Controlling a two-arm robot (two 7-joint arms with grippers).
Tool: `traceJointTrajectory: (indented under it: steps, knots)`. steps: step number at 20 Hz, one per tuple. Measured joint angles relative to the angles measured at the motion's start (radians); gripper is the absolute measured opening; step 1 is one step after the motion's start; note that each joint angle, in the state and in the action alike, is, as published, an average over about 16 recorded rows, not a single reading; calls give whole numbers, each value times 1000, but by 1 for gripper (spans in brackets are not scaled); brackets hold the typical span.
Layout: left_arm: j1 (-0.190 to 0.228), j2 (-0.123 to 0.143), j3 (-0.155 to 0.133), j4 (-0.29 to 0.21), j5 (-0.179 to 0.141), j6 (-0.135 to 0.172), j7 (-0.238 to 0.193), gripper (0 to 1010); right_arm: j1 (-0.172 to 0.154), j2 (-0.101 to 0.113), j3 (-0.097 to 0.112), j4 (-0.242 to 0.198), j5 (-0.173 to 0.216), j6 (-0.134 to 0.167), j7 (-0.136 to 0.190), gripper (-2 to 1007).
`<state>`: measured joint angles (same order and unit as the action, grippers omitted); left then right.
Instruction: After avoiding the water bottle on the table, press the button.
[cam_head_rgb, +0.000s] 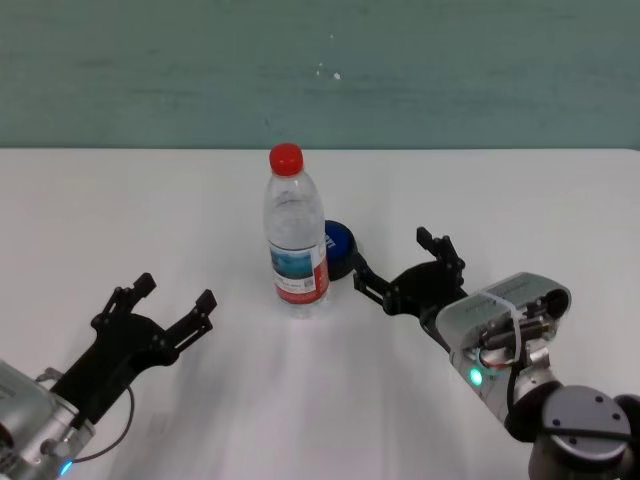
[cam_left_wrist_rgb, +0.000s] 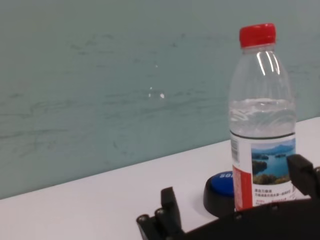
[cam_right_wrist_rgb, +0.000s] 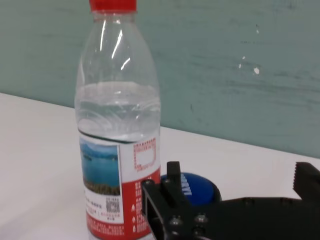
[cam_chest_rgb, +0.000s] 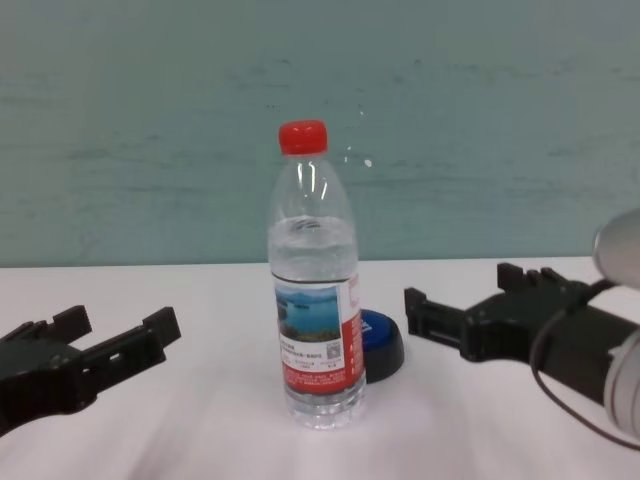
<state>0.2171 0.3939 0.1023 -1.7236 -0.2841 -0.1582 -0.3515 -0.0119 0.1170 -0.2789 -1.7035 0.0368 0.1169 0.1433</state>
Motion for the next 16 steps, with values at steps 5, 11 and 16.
traceJointTrajectory:
  steps: [5, 11, 16]
  knots:
    - [0, 0, 0, 0, 0, 0, 0, 1010, -24, -8, 2, -9, -11, 3, -6, 1004]
    - [0, 0, 0, 0, 0, 0, 0, 1010, -37, -15, 4, -10, -18, 5, -11, 1004]
    - [0, 0, 0, 0, 0, 0, 0, 1010, -39, -17, 5, -10, -18, 6, -13, 1004]
